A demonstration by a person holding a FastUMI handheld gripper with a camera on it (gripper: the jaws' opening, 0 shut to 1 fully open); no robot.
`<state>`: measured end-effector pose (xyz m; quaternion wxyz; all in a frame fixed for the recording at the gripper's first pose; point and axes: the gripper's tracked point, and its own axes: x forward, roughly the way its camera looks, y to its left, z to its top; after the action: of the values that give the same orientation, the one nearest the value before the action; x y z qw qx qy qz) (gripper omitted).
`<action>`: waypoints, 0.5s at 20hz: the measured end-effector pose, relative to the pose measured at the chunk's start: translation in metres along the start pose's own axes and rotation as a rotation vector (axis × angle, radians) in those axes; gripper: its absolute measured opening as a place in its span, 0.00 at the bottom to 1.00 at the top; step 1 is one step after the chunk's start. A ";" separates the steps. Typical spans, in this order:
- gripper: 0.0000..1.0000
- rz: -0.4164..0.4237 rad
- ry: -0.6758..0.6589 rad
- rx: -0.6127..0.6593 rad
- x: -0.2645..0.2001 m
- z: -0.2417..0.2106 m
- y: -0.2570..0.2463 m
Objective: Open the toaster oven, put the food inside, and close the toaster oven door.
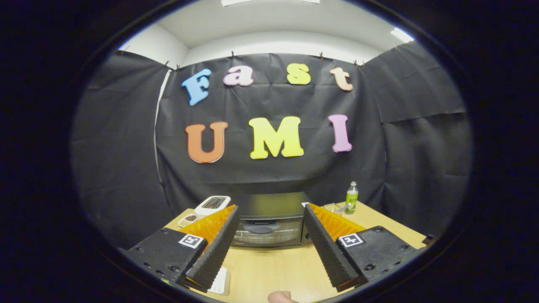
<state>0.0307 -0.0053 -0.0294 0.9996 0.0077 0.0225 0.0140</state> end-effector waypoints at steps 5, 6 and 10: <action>1.00 -0.045 -0.064 -0.075 -0.050 0.042 -0.020; 1.00 -0.044 -0.083 -0.083 -0.059 0.049 -0.021; 1.00 -0.014 -0.122 -0.094 -0.084 0.055 -0.009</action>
<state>-0.0504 -0.0178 0.0293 0.9985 -0.0384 -0.0394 0.0074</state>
